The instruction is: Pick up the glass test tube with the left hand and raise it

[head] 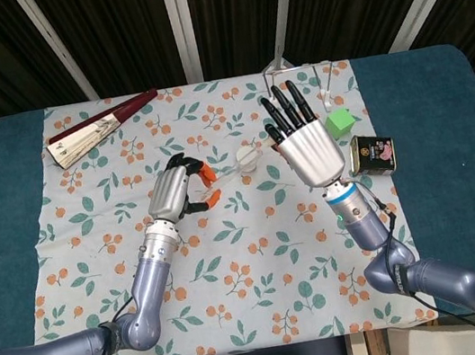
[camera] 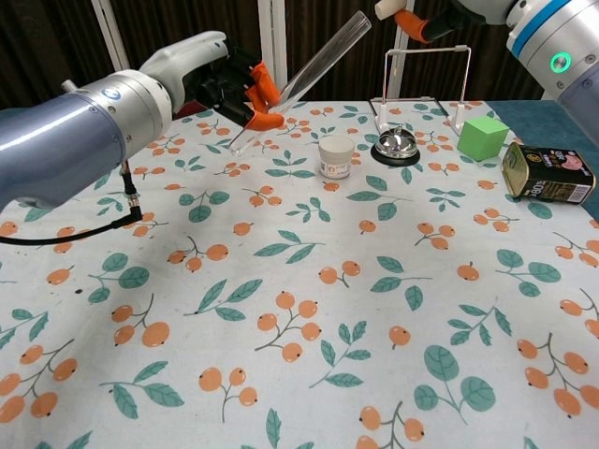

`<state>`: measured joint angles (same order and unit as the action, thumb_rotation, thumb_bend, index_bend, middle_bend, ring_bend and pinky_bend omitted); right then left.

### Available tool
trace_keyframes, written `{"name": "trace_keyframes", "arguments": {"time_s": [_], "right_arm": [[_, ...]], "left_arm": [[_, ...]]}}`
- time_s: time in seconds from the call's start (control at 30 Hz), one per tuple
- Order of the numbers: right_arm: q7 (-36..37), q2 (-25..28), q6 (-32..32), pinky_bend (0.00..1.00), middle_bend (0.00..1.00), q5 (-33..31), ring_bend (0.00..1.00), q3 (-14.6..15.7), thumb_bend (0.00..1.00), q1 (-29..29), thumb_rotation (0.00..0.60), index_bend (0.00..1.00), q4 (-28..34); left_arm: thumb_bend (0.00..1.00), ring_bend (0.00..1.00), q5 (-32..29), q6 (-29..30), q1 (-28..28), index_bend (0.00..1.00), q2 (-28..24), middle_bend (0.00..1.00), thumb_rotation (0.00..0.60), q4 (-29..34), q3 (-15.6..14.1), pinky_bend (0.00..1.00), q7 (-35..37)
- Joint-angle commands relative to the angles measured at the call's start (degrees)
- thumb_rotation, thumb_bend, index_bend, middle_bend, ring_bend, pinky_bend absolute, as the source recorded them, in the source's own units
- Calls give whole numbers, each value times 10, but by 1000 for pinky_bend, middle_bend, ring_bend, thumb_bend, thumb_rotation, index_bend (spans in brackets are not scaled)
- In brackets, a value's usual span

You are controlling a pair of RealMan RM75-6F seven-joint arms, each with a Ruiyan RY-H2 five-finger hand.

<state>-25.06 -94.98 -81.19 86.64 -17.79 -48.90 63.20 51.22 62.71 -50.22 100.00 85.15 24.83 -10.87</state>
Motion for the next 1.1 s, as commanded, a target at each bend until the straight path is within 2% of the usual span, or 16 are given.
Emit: {"name": "trace_keyframes", "arguments": {"time_s": [0.03, 1.1], "right_arm": [[0, 0, 0, 0, 226, 0, 0, 0, 461, 0, 600, 724, 0], [-4, 1, -1, 0, 226, 6, 0, 4, 461, -1, 600, 724, 14]], "left_arm": [[679, 240, -1, 0, 0, 671, 0, 717, 600, -1, 0, 99, 0], [679, 240, -15, 1, -5, 671, -1, 717, 600, 10, 2, 99, -7]]}}
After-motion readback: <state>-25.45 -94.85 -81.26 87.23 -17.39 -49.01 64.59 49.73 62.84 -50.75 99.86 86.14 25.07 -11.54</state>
